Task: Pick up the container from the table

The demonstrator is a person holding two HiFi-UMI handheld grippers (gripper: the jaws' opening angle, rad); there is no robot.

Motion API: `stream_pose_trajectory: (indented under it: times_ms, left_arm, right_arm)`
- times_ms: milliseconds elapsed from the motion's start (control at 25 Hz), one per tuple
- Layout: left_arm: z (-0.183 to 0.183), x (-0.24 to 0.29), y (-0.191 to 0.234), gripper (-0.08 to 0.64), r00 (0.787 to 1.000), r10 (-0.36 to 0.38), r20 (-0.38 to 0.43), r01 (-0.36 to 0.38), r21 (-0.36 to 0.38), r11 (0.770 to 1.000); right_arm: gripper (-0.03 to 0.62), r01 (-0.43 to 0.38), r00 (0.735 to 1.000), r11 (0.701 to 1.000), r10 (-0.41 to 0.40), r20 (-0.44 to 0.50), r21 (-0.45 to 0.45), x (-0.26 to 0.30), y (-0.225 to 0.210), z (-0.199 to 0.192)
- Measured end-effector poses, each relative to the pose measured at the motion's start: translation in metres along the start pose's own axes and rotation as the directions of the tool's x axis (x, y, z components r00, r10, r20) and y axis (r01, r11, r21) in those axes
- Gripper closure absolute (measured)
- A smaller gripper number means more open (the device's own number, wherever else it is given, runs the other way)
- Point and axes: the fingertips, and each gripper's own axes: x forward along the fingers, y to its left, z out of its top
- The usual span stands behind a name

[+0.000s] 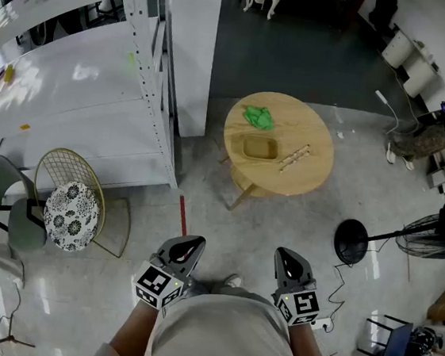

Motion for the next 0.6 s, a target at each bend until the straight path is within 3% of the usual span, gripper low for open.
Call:
stream_pose_trajectory:
  times_ms: [600]
  left_arm:
    - [0.017, 0.121, -0.089, 0.543, 0.998, -0.051, -0.043, 0.053, 0.042, 0.998]
  right_arm:
    - [0.569, 0.123, 0.991, 0.981, -0.129, 0.031, 0.148, -0.085, -0.135, -0.046]
